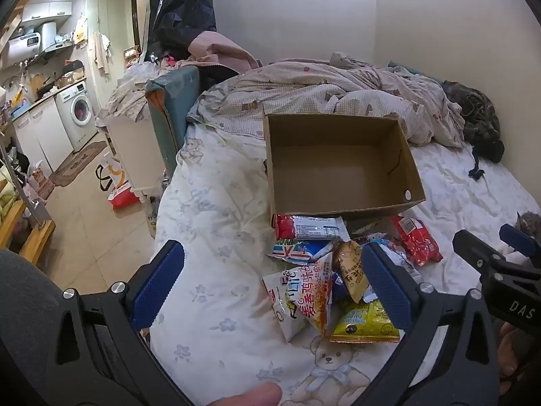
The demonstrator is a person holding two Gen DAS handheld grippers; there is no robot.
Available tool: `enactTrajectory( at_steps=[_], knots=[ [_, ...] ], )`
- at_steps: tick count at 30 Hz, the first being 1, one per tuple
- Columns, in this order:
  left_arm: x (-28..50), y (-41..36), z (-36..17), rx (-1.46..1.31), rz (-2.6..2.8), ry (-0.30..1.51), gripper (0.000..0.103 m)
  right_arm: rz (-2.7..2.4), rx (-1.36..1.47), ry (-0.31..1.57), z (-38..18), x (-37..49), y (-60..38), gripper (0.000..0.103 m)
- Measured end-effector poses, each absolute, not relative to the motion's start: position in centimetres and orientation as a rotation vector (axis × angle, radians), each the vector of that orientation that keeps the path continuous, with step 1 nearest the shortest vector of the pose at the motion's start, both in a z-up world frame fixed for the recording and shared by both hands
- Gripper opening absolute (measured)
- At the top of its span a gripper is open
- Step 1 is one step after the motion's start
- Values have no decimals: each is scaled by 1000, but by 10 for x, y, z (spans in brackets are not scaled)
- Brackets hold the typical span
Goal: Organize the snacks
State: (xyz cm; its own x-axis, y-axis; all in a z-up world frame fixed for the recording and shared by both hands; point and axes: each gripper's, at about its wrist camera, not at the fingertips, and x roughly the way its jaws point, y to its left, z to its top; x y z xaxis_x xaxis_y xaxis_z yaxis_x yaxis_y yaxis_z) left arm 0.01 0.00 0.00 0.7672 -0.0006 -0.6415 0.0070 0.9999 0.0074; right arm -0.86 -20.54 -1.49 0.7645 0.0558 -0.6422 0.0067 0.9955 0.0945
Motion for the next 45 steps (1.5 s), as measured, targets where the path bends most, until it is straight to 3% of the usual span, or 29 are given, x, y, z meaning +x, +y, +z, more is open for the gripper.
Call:
enactTrajectory(
  at_steps=[45],
  knots=[
    [3, 3, 0, 18, 6, 690, 103, 25, 99, 702, -14, -8, -205, 103]
  ],
)
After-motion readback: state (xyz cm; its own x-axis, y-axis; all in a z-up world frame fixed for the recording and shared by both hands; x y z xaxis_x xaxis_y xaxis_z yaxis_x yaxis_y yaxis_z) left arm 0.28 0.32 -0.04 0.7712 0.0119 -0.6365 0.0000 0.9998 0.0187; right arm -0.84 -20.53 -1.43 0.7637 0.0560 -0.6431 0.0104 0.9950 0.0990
